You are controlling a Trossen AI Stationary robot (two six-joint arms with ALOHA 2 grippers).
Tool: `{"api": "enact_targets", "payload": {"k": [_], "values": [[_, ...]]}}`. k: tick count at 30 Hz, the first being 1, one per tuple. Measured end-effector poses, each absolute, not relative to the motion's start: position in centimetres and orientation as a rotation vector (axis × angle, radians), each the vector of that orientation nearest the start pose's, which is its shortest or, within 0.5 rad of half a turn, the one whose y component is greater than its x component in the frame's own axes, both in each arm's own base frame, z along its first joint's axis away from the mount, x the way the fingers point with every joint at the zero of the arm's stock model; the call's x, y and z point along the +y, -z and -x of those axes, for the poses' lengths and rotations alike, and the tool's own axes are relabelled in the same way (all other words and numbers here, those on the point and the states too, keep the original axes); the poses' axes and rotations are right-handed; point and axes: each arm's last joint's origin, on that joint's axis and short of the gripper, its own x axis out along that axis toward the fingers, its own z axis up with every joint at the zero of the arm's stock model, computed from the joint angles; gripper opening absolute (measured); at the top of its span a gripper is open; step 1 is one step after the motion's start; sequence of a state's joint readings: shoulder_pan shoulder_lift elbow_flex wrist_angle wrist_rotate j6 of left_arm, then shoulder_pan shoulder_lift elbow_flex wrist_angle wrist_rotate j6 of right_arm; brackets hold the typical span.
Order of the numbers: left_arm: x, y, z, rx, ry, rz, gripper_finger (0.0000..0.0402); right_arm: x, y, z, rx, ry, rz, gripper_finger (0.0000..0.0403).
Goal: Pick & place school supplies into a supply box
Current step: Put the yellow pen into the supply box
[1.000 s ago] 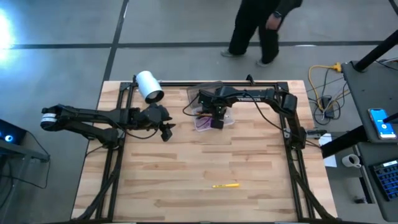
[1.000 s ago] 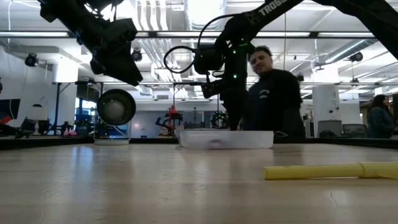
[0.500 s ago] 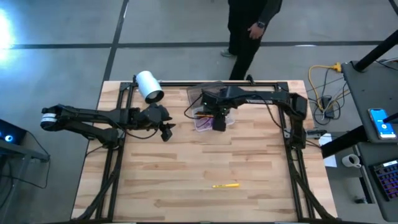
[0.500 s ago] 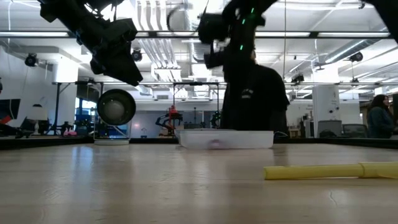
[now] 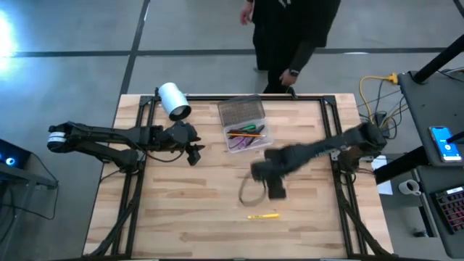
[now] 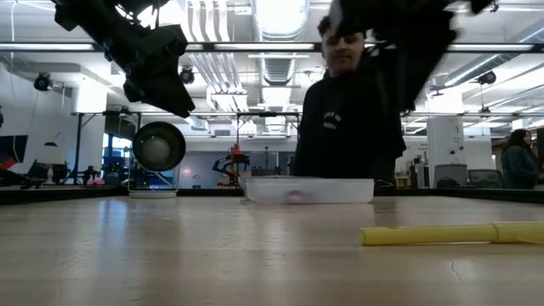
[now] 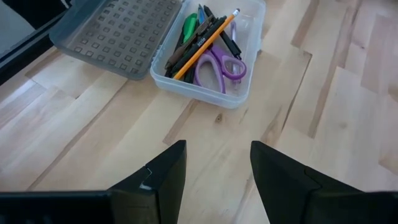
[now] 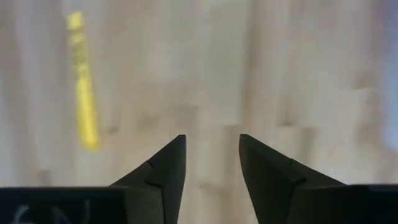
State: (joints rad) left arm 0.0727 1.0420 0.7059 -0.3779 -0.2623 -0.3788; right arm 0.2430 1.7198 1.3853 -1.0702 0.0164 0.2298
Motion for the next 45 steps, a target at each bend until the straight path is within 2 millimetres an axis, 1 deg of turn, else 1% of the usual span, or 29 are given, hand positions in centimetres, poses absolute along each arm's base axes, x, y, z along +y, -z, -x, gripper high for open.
{"api": "enact_targets", "payload": {"k": [4, 6, 8, 14, 20, 26, 30, 36, 39, 42, 45], "values": [[2.3, -24.5, -20.9, 0.648, -0.442, 0.270, 0.0164, 12.0, -23.7, -30.4, 1.401, -0.057, -0.014, 0.0159], [2.2, -24.5, -20.9, 0.652, -0.430, 0.267, 0.0164, 13.8, -23.4, -30.1, 1.370, -0.076, -0.018, 0.0171], [2.2, -24.5, -20.9, 0.654, -0.417, 0.270, 0.0164, 15.1, -22.7, -29.8, 1.364, -0.082, -0.026, 0.0185], [2.2, -24.4, -20.9, 0.655, -0.413, 0.270, 0.0164, 17.9, -19.9, -29.8, 1.406, -0.052, -0.069, 0.0216], [2.1, -24.4, -20.9, 0.659, -0.393, 0.278, 0.0164, 20.0, -17.8, -30.8, 1.432, -0.029, -0.081, 0.0226], [2.1, -24.4, -21.0, 0.661, -0.388, 0.280, 0.0164, 20.7, -15.7, -32.1, 1.406, -0.005, -0.131, 0.0219], [2.1, -24.4, -21.0, 0.661, -0.387, 0.280, 0.0164, 21.0, -14.5, -32.5, 1.406, -0.001, -0.127, 0.0213], [2.0, -24.4, -21.0, 0.666, -0.363, 0.290, 0.0164, 20.9, -13.7, -32.5, 1.409, 0.064, -0.128, 0.0201], [2.0, -24.4, -21.0, 0.667, -0.358, 0.292, 0.0164, 20.9, -13.8, -32.5, 1.399, 0.073, -0.126, 0.0195], [1.9, -24.6, -21.3, 0.647, -0.296, 0.304, 0.0164, 20.6, -14.5, -32.3, 1.376, 0.103, -0.111, 0.0194], [1.0, -25.1, -23.0, 0.538, -0.143, 0.289, 0.0164, 20.2, -15.8, -32.2, 1.332, 0.139, -0.119, 0.0196]]}}
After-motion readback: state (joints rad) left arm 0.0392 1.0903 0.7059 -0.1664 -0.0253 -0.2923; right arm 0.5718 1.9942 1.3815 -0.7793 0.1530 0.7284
